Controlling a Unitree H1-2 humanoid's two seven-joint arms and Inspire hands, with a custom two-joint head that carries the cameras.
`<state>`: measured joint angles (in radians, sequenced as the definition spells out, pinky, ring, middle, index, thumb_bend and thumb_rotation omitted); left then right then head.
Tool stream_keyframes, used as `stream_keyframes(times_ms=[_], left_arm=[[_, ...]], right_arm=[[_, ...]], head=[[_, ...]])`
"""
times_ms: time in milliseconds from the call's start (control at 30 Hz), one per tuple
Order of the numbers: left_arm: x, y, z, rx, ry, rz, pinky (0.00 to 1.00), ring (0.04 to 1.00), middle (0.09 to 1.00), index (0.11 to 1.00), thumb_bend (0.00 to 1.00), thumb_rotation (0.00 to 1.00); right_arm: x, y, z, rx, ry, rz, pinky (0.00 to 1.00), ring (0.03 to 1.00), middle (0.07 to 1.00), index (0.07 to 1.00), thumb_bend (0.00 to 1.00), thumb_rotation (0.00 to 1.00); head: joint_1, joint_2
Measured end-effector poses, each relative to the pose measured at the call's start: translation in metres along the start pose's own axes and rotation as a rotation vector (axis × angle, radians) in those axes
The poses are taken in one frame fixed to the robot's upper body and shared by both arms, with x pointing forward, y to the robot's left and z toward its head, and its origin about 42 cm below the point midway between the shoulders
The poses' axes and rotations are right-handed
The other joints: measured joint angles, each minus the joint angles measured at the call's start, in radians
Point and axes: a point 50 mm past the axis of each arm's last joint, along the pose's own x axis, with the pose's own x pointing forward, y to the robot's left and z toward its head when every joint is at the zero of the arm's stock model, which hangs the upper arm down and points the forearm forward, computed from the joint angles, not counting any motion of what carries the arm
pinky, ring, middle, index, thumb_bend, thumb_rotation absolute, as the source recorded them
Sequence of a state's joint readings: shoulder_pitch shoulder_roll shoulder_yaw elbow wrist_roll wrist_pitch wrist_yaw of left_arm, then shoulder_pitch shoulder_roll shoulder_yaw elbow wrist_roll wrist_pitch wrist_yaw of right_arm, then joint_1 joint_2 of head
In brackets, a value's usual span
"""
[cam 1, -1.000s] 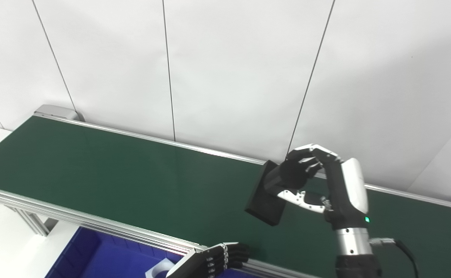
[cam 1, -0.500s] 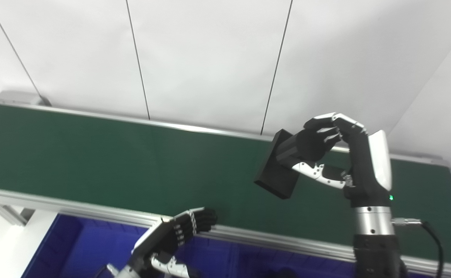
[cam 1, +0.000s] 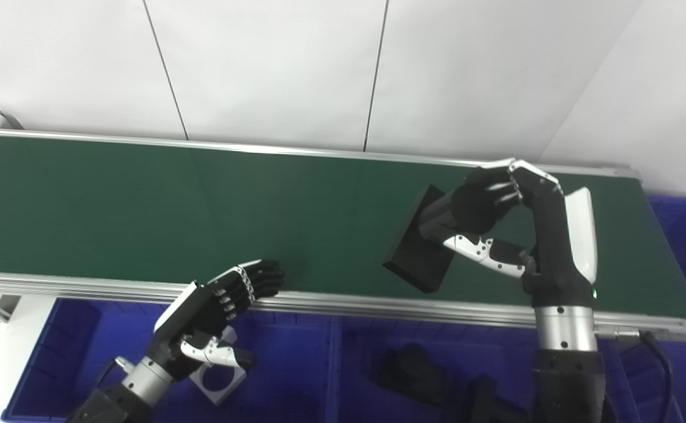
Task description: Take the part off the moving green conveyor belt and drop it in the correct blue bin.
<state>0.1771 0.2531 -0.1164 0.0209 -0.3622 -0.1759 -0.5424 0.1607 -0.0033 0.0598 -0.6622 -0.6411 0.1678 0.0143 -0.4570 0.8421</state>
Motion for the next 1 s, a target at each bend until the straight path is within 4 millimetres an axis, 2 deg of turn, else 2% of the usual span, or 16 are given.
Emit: stream_keyframes(times_ms=[200,367,633,833,1000], left_arm=[[-0.001,0.012,0.002,0.000,-0.004,0.003,0.85,0.835,0.816,0.810,0.99,0.19],[-0.002,0.015,0.003,-0.001,-0.001,0.008,0.84,0.835,0.819,0.806,1.00,0.19],[-0.003,0.018,0.006,-0.024,0.005,0.016,0.83,0.826,0.815,0.804,1.00,0.18],[-0.002,0.017,0.011,-0.019,-0.008,0.011,0.83,0.828,0.817,0.806,1.00,0.18],[-0.003,0.017,0.010,-0.025,0.001,0.014,0.83,0.826,0.817,0.808,1.00,0.18]], right_arm=[[-0.027,-0.003,-0.013,0.010,0.089,-0.051,0.32,0.450,0.522,0.498,0.50,0.00],[-0.056,0.007,-0.034,-0.006,0.220,-0.045,0.32,0.447,0.536,0.499,0.50,0.00],[-0.093,0.021,-0.068,-0.007,0.359,-0.041,0.33,0.451,0.528,0.499,0.50,0.00],[-0.110,0.030,-0.084,-0.003,0.437,-0.068,0.35,0.460,0.516,0.496,0.50,0.00],[-0.126,0.042,-0.105,0.013,0.512,-0.072,0.33,0.452,0.520,0.498,0.50,0.00]], head=[[-0.022,0.018],[-0.049,0.038],[-0.046,0.058],[-0.049,0.069],[-0.046,0.072]])
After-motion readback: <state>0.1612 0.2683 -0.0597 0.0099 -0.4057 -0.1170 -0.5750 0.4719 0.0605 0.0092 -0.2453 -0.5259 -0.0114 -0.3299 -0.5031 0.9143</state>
